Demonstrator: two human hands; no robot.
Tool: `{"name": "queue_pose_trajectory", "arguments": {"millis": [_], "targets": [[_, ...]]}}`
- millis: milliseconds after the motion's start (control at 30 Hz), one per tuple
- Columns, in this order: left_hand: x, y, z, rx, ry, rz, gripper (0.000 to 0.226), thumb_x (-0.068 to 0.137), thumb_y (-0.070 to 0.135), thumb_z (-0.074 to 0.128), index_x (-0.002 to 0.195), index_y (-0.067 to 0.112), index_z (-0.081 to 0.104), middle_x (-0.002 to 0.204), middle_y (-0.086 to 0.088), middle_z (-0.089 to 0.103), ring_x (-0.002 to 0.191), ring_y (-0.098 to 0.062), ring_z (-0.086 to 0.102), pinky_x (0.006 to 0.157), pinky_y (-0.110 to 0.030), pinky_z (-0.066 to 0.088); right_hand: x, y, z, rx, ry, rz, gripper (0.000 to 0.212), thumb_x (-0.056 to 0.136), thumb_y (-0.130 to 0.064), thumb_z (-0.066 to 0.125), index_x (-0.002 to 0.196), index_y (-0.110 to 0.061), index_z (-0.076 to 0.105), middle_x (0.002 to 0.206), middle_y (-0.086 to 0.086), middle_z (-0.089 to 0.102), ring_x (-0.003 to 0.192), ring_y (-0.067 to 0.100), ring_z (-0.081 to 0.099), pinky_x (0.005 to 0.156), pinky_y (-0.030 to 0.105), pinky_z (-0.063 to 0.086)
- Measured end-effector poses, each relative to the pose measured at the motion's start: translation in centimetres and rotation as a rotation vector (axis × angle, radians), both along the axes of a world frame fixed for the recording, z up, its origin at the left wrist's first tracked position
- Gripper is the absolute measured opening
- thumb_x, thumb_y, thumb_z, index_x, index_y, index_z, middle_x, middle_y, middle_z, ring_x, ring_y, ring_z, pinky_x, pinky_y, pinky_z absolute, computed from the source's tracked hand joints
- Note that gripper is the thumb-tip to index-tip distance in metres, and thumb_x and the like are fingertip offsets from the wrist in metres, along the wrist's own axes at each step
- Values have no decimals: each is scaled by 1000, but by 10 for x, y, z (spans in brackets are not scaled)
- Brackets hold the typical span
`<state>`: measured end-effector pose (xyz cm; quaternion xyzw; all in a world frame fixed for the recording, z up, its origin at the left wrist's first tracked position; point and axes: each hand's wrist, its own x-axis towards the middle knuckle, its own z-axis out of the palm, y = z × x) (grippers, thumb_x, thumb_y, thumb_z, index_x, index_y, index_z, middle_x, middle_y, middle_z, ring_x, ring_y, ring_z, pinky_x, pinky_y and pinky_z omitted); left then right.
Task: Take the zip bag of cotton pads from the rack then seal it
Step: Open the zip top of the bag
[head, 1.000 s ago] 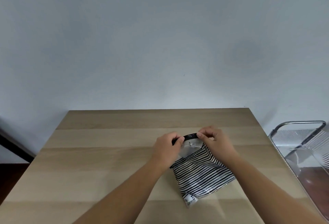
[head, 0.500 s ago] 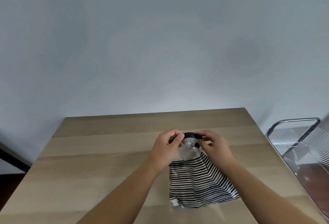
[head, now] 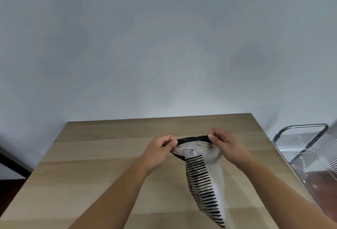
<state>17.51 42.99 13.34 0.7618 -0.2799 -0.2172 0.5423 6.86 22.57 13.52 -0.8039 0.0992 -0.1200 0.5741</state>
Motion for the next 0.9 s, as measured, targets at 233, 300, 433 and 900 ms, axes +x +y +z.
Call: {"name": "queue_pose_trajectory", "arguments": {"millis": [233,300,433,900], "targets": [[-10,-14,16,-43,116,-27,20,89,40,55,83,32,72,83,10,73,80,-2,65,73,-14,50,1,15,10,-162,47,-23,23,90,-20,56,68,-22,60,61,-5,65,66,12,62,68,29,45],[-15,-24,20,-6,48,-40,17,85,38,60,83,26,72,76,5,70,70,-5,63,63,-19,52,2,20,11,-177,25,-23,20,90,-21,58,70,-21,62,62,-5,65,68,12,63,69,30,46],[-18,-33,21,7,-15,53,17,87,25,62,74,17,68,65,0,61,55,-10,51,51,-21,44,-3,20,11,-122,-19,22,8,84,-18,60,79,-22,62,71,-9,66,73,7,60,70,26,43],[-4,-9,18,-162,265,157,18,87,22,62,73,15,71,64,6,66,59,-6,57,58,-16,47,-4,7,-5,-373,-271,-334,15,73,-13,75,84,-23,75,95,-20,62,94,10,61,85,18,46]]}}
